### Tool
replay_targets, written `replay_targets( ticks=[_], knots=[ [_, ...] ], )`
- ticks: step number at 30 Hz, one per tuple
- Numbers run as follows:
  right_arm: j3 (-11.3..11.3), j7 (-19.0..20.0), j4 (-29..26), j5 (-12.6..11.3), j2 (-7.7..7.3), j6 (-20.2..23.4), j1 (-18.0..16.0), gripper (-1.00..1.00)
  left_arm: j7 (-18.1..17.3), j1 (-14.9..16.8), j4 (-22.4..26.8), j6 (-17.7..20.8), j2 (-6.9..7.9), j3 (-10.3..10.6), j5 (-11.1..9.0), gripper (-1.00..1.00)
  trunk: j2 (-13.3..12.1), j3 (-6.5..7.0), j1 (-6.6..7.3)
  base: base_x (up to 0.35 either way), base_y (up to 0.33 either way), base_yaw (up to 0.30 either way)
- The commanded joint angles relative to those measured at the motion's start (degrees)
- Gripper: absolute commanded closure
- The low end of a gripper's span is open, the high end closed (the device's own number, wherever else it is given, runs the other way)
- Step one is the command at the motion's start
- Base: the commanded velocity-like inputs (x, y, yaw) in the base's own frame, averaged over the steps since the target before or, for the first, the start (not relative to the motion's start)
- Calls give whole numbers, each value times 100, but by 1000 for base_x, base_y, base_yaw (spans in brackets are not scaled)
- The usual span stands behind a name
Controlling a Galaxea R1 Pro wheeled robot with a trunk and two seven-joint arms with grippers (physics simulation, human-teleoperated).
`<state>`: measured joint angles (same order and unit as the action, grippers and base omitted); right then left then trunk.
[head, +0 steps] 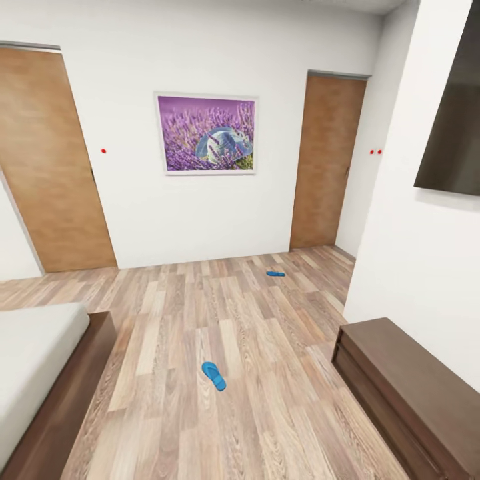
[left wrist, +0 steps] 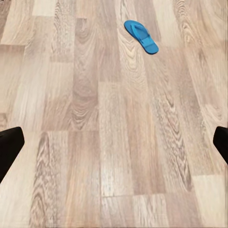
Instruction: In the bedroom, move the book from the bed onto either nightstand, and place the two sandals side by side next to the bed.
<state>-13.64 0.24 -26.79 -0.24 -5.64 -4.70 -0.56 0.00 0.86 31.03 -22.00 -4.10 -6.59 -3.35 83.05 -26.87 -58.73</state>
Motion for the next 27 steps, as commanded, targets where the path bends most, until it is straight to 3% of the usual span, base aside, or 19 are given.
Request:
replay_targets(
  ticks=[1, 19, 27],
  knots=[
    [-10, 3, 7, -3, 1, -21, -6, -100, -9, 2, -1, -15, -3, -9, -34, -100, 3, -6, 0, 0, 0, -282],
    [-12, 2, 7, 3, 1, -19, -6, -100, -9, 2, -1, -14, -3, -9, -34, -100, 3, -6, 0, 16, -28, -279],
    [-8, 0, 7, 6, 1, -20, -6, -100, -9, 2, -1, -10, -3, -9, -34, -100, 3, -6, 0, 122, -209, -76]
  ],
)
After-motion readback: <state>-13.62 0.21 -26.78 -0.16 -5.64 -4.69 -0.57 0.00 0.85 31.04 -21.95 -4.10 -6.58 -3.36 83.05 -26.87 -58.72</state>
